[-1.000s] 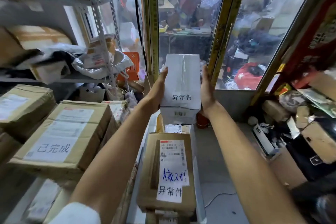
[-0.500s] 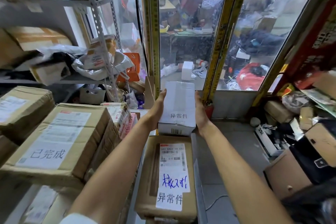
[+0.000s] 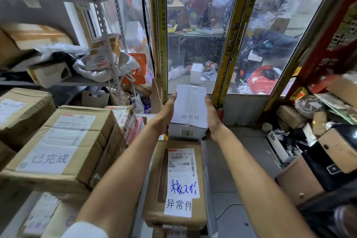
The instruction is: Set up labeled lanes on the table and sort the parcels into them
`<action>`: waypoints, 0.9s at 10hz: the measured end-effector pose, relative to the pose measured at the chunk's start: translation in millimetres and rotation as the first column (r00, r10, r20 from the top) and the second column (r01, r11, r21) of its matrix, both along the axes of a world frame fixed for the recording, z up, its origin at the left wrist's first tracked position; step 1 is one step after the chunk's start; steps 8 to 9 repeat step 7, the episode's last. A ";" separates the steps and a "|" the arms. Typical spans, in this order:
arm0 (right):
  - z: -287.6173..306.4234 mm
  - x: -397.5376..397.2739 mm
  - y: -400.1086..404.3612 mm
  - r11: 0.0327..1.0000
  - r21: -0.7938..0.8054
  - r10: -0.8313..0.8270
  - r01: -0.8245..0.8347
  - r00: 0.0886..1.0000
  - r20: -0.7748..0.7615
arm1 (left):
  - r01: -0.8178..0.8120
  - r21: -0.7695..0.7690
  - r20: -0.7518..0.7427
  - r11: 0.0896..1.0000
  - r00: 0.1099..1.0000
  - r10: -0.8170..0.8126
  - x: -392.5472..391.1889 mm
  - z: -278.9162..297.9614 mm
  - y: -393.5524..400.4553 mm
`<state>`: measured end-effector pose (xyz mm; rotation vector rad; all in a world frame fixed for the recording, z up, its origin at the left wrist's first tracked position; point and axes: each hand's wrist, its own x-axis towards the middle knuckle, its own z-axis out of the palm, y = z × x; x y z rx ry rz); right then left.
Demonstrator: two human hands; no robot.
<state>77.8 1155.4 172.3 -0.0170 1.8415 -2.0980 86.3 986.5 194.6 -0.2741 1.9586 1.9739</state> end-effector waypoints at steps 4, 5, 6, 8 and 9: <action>3.7 4.5 -4.4 0.995 0.068 -0.072 0.073 0.997 -0.028 | -0.003 -0.118 -0.100 0.993 0.995 -0.009 29.0 26.7 5.9; 0.7 6.0 -4.6 0.987 0.109 -0.115 0.120 0.992 -0.047 | -0.010 -0.121 -0.170 0.993 0.985 -0.011 51.3 46.3 14.0; 7.3 16.4 -4.8 0.957 0.220 -0.173 0.187 0.981 -0.083 | -0.048 -0.069 -0.253 0.996 0.967 0.029 26.4 22.7 7.0; 17.0 29.5 -6.1 0.880 0.387 -0.182 0.276 0.948 -0.260 | -0.147 -0.168 -0.353 0.975 0.932 0.080 21.0 15.0 3.6; 17.0 29.5 -6.1 0.880 0.387 -0.182 0.276 0.948 -0.260 | -0.147 -0.168 -0.353 0.975 0.932 0.080 21.0 15.0 3.6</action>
